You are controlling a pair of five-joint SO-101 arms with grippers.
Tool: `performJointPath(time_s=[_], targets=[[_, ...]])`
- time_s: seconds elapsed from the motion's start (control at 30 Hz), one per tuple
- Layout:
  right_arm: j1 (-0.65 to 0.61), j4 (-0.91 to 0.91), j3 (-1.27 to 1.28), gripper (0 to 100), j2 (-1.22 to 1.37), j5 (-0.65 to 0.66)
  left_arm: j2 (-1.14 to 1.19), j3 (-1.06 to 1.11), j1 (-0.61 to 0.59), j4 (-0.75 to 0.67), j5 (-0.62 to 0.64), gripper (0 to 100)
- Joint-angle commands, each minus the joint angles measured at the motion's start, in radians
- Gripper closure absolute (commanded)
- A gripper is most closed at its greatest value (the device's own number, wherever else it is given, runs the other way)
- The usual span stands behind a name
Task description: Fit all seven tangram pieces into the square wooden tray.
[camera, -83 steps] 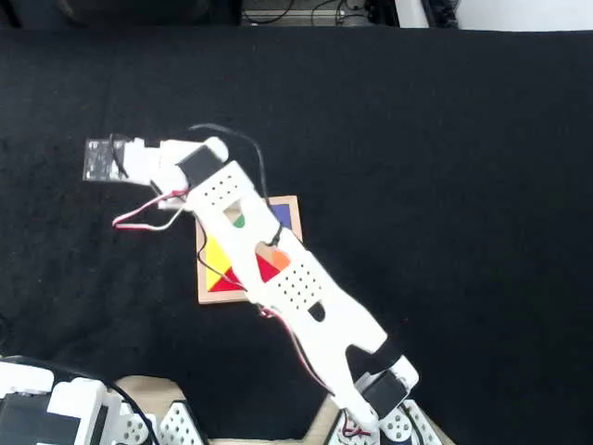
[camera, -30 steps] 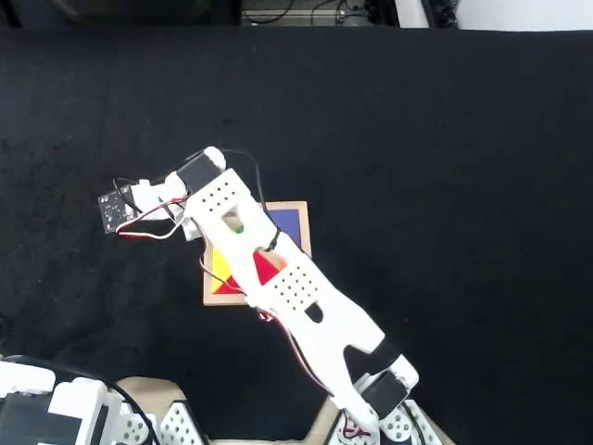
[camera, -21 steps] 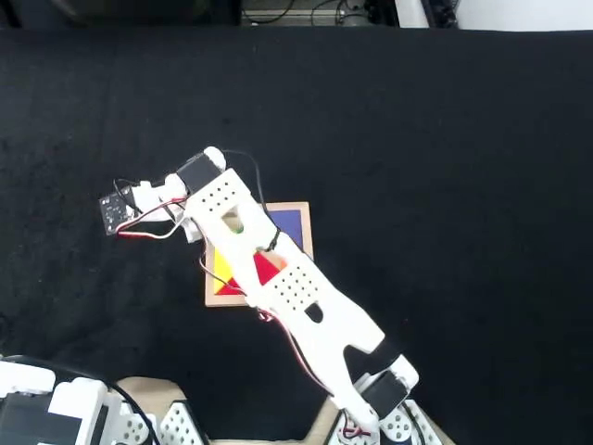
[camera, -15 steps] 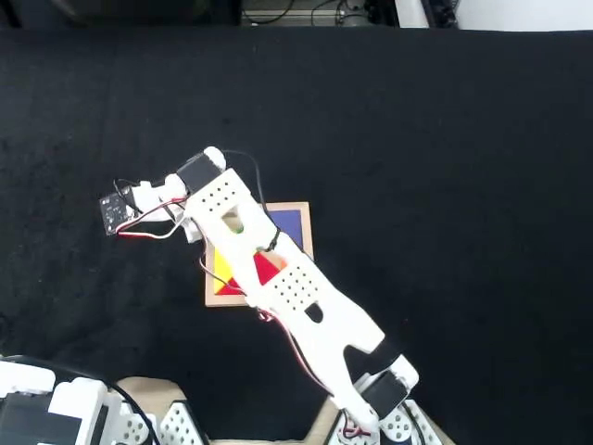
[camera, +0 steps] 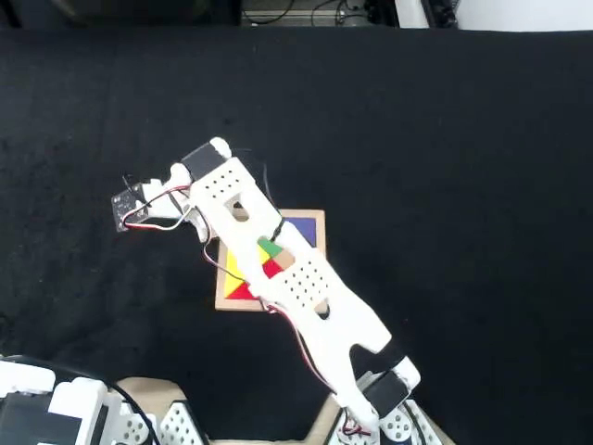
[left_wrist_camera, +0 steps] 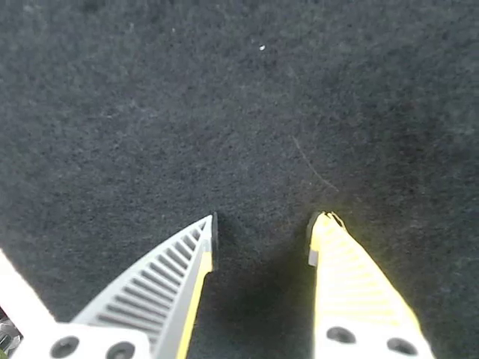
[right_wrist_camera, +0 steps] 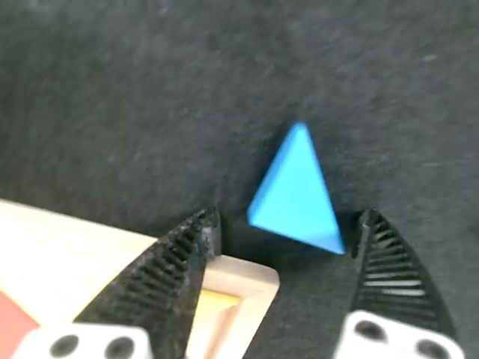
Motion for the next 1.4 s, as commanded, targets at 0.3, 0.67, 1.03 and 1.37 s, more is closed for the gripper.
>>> performJointPath(time_s=[0.3, 0.67, 1.03, 1.37], targets=[[0.011, -0.041, 0.024, 80.3, -0.030, 0.028, 0.037, 0.051, 0.021, 0.005, -0.012, 79], [-0.071, -0.046, 0.018, 80.2, -0.028, 0.008, 0.037, 0.051, 0.019, 0.005, -0.012, 79], [-0.103, -0.110, 0.021, 80.3, -0.028, 0.006, 0.035, 0.051, 0.018, 0.005, -0.012, 79], [-0.127, -0.146, 0.019, 80.4, -0.028, 0.006, 0.037, 0.051, 0.021, 0.005, -0.012, 79]])
